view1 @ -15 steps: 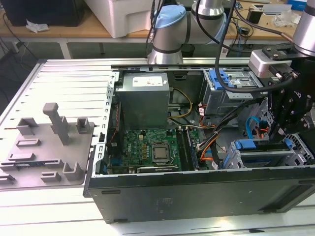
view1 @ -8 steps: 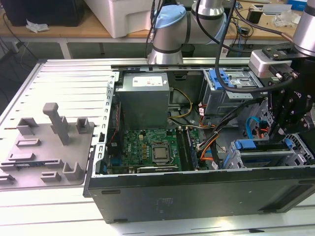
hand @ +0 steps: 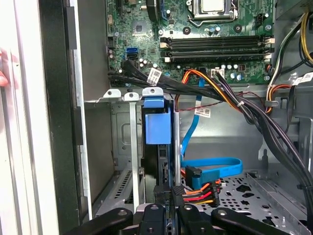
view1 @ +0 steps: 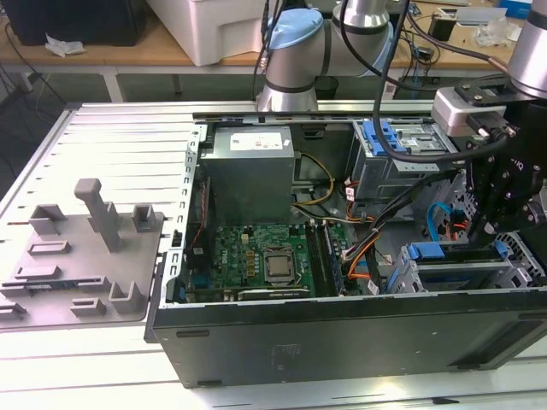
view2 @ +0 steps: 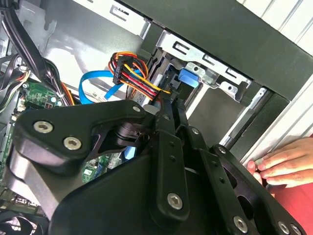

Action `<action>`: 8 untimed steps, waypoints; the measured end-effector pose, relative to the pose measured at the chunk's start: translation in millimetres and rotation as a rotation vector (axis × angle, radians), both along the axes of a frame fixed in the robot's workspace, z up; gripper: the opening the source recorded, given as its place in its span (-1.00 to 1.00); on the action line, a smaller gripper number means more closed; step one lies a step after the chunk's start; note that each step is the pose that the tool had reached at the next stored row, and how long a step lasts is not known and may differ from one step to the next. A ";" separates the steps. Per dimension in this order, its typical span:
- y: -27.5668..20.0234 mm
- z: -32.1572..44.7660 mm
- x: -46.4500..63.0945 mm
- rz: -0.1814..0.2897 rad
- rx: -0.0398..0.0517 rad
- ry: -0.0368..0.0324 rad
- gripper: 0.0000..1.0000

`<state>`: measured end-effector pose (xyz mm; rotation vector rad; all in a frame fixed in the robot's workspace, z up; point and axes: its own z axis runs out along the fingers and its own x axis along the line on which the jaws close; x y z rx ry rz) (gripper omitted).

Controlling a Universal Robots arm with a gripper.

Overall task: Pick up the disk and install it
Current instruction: 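Insert the first disk wire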

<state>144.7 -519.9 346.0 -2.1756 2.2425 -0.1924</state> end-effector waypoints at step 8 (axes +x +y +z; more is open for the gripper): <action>-0.1 -0.2 -3.7 0.000 0.0000 -0.0119 -0.66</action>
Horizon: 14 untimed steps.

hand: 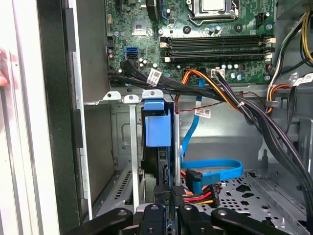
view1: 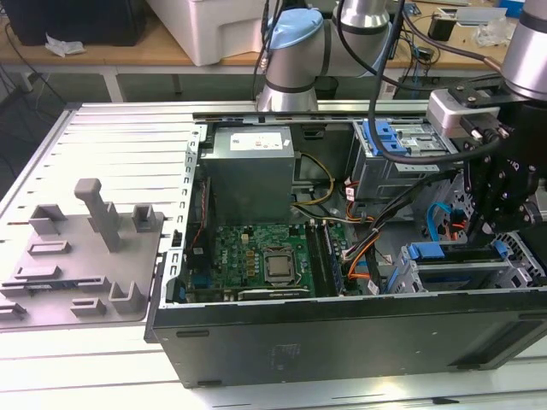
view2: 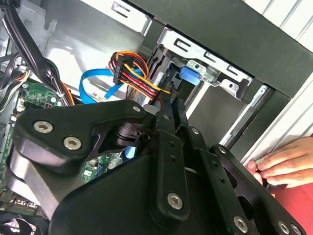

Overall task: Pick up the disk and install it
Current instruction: 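Insert the first disk wire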

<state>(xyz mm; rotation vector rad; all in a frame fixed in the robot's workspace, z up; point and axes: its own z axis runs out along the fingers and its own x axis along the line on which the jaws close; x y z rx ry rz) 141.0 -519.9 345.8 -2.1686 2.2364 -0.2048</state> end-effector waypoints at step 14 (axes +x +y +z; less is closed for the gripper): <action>0.0 -2.3 -1.6 0.000 -0.0001 -0.0084 -0.66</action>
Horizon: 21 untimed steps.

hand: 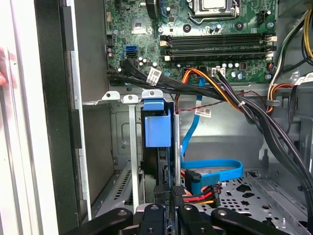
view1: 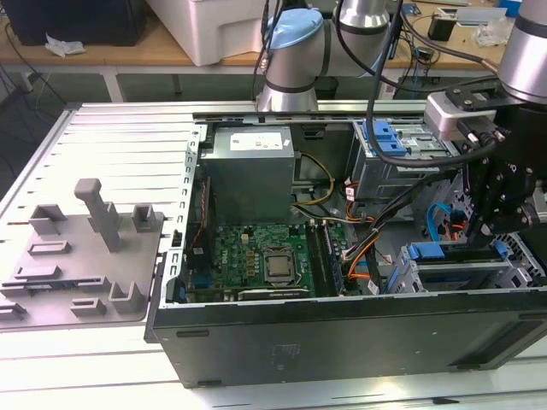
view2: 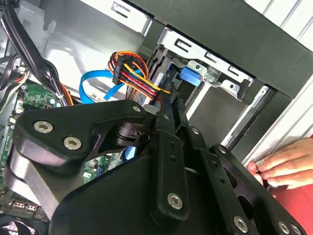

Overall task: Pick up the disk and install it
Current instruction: 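Insert the first disk wire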

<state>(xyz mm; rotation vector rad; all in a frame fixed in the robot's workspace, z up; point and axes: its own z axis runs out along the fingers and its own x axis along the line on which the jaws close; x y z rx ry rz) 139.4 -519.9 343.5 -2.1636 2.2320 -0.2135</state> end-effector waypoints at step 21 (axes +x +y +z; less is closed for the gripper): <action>0.0 -3.8 -0.7 0.000 -0.0002 -0.0045 -0.66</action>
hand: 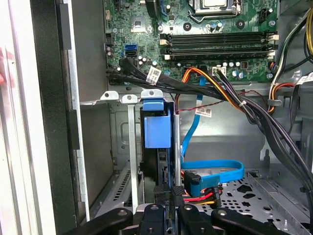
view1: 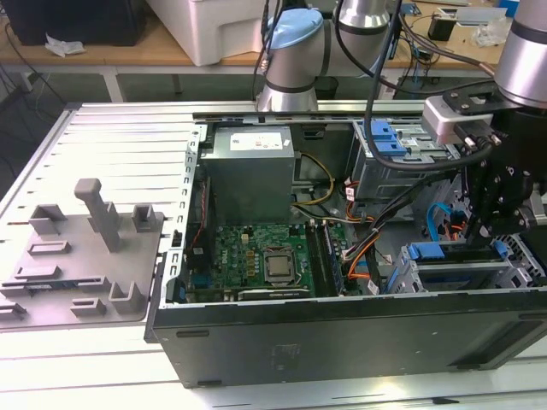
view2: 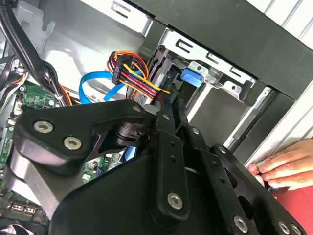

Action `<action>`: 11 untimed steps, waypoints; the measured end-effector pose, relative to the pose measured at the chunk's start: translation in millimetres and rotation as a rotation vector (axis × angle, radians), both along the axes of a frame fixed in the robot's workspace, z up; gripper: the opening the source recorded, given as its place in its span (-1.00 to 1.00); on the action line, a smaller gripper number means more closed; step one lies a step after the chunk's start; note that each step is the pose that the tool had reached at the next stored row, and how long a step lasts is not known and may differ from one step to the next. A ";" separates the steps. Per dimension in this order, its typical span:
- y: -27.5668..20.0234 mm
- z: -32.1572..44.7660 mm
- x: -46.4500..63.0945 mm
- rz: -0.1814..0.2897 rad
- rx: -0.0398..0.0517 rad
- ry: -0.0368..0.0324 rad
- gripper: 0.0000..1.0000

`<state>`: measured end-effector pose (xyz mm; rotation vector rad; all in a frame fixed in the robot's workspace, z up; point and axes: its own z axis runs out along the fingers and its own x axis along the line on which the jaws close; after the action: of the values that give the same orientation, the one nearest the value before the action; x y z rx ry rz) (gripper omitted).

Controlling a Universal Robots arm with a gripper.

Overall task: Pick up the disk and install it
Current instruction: 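Insert the first disk wire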

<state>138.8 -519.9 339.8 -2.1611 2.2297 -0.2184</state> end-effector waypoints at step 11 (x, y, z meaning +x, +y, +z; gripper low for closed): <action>0.0 0.3 0.0 0.000 0.0005 -0.0001 -0.66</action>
<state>138.7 -519.9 340.1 -2.1608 2.2295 -0.2179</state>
